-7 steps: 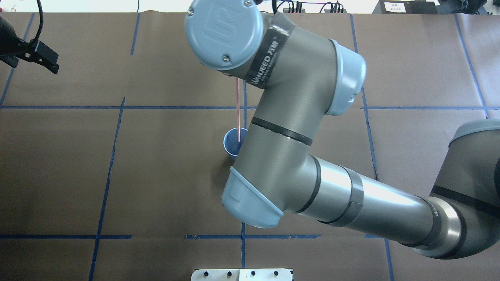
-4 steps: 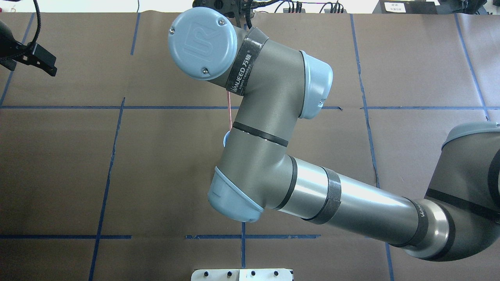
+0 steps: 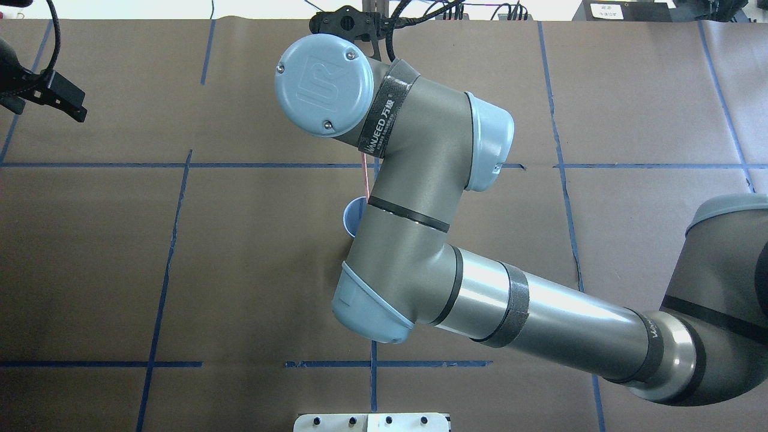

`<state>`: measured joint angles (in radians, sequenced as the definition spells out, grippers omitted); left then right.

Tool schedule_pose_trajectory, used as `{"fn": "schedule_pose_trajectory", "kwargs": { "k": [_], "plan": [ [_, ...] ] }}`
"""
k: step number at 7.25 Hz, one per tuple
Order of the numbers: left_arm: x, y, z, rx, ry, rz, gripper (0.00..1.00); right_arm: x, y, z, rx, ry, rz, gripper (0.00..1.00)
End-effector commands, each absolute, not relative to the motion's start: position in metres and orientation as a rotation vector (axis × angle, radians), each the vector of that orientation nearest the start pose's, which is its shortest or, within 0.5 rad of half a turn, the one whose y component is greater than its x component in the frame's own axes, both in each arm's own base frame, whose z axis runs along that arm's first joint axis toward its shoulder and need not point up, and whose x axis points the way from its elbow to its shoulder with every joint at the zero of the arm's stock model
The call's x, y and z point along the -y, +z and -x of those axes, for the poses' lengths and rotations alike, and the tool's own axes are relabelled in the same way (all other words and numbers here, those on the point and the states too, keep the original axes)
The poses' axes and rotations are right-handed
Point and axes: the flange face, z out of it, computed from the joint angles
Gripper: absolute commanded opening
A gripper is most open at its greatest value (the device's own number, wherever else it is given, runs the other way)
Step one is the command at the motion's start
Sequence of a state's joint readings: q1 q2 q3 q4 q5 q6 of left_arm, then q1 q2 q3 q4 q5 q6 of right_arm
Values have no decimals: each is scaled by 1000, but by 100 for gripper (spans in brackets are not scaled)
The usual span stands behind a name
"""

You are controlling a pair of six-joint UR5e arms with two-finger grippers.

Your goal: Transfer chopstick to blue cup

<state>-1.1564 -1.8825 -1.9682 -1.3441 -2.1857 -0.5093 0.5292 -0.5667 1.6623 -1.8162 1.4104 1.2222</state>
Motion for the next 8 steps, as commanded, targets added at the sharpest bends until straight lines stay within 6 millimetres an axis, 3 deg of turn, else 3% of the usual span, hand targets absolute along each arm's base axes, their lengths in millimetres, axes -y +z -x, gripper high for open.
{"fn": "schedule_pose_trajectory", "kwargs": {
  "k": [1, 2, 3, 4, 5, 6, 7, 8],
  "plan": [
    [538, 339, -155, -747, 59, -147, 100, 465, 30, 503, 725, 236, -503, 100],
    [538, 338, -155, -746, 59, -149, 100, 465, 30, 503, 726, 236, -502, 100],
    [538, 339, -154, -745, 57, -148, 100, 458, 29, 490, 747, 233, -503, 100],
    [537, 347, -149, -740, 51, -140, 100, 432, 60, 447, 780, 192, -473, 100],
    [536, 363, -131, -726, 76, -147, 100, 431, 93, 386, 804, 145, -443, 100],
    [537, 375, -109, -723, 81, -152, 100, 437, 122, 339, 796, 74, -436, 100],
    [532, 396, -85, -765, 107, -131, 100, 449, 159, 304, 766, 6, -408, 100],
    [526, 431, -52, -787, 136, -118, 100, 469, 203, 260, 723, -29, -377, 100]
  ]
}}
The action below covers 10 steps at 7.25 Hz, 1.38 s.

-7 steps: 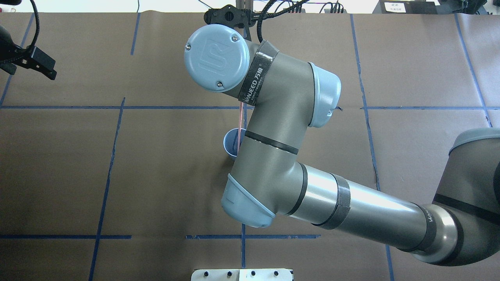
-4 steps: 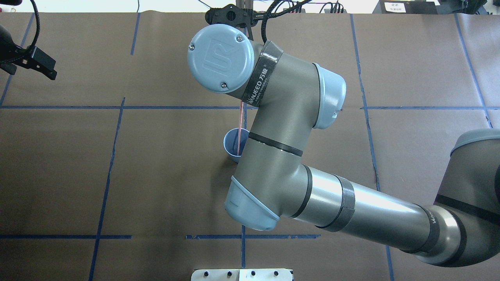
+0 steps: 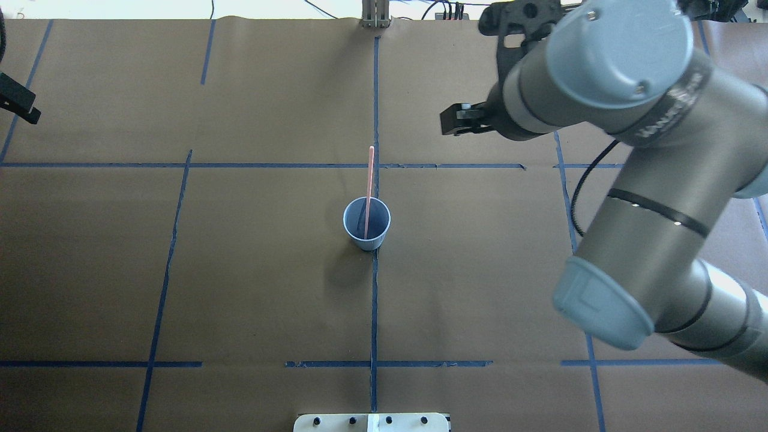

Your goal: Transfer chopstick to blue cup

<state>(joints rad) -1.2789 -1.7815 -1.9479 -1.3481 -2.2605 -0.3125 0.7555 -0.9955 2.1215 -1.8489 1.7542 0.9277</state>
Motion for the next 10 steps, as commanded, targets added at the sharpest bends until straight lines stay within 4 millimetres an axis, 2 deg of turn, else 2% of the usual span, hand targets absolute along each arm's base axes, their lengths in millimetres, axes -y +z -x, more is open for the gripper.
{"fn": "schedule_pose_trajectory", "kwargs": {
  "k": [1, 2, 3, 4, 5, 6, 7, 8, 9, 10],
  "plan": [
    [528, 470, -10, -821, 141, -107, 100, 491, 252, 206, 683, -96, -359, 100],
    [534, 524, 25, -828, 162, -86, 100, 521, 298, 149, 694, -167, -303, 100],
    [536, 566, 44, -826, 193, -63, 100, 540, 348, 101, 758, -202, -227, 100],
    [535, 590, 59, -828, 185, -47, 100, 540, 405, 57, 765, -225, -186, 100],
    [526, 607, 62, -829, 185, -40, 100, 516, 478, 24, 753, -252, -130, 100],
    [511, 625, 62, -828, 189, -47, 100, 507, 513, -6, 765, -189, -134, 100],
    [499, 637, 62, -827, 193, -59, 100, 503, 503, -7, 796, -195, -161, 100],
    [489, 650, 62, -829, 183, -39, 100, 507, 543, -5, 794, -172, -87, 100],
    [483, 655, 62, -830, 167, -21, 100, 510, 570, -6, 793, -151, -42, 100],
    [481, 659, 62, -830, 144, 2, 100, 503, 584, -11, 795, -136, -25, 100]
  ]
}}
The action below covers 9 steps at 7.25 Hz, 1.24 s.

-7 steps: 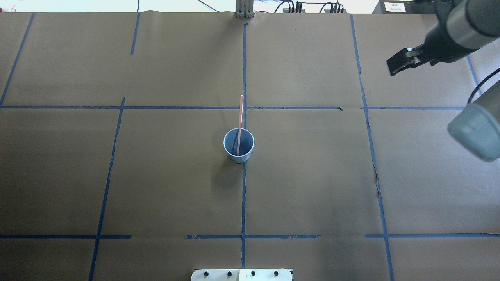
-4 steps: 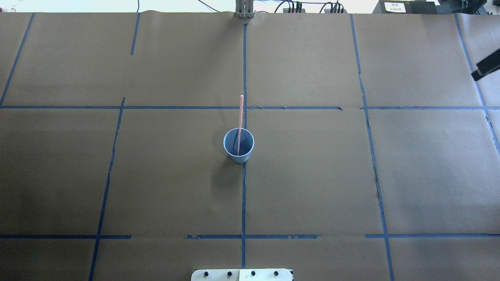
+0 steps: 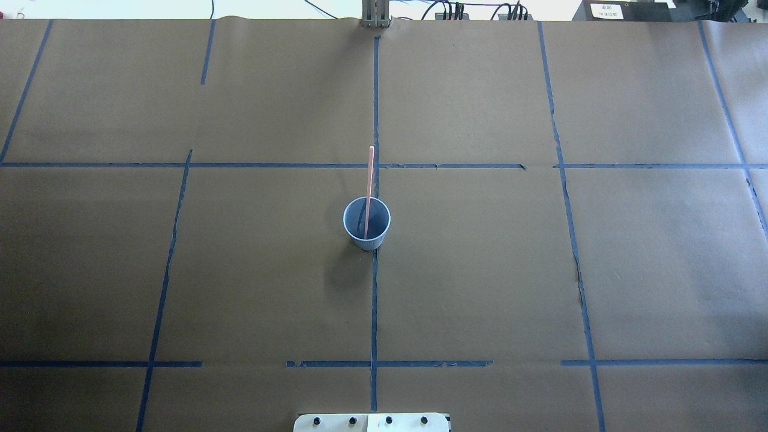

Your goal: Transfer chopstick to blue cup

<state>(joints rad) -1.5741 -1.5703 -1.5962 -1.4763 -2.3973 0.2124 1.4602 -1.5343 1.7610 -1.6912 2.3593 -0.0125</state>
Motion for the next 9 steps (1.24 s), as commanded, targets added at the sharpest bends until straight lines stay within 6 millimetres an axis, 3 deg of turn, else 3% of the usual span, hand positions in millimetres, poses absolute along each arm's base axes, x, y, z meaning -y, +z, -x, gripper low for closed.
{"fn": "schedule_pose_trajectory", "kwargs": {
  "k": [1, 3, 5, 7, 9],
  "plan": [
    [480, 662, 62, -831, 80, 33, 100, 488, 612, -19, 797, -136, -55, 100],
    [480, 666, 62, -824, 27, 57, 100, 482, 674, -47, 857, -63, -70, 100],
    [479, 668, 62, -824, 27, 60, 100, 477, 686, -65, 815, -27, -67, 100],
    [479, 668, 62, -824, 27, 60, 100, 476, 683, -68, 824, 15, -54, 100],
    [480, 668, 62, -824, 27, 58, 100, 479, 654, -79, 824, 77, -36, 100]
  ]
}}
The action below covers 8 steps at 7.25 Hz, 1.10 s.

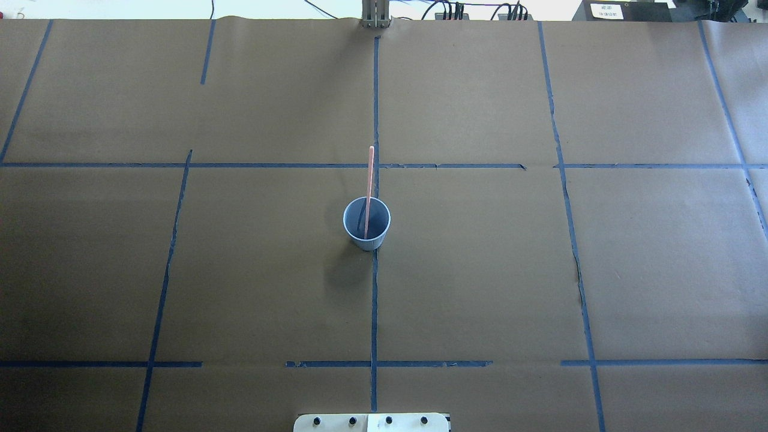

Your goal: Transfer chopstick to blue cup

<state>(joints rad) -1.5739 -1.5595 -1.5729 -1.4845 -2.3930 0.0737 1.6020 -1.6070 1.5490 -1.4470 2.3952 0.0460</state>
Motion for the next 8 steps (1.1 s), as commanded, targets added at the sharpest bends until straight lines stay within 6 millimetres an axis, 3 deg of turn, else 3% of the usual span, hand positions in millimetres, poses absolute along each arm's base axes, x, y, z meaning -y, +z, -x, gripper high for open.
{"fn": "schedule_pose_trajectory", "kwargs": {
  "k": [1, 8],
  "plan": [
    [480, 668, 62, -824, 29, 57, 100, 474, 652, -80, 818, 90, 18, 100],
    [480, 668, 62, -823, 30, 56, 100, 469, 656, -80, 815, 101, 26, 100]
  ]
}}
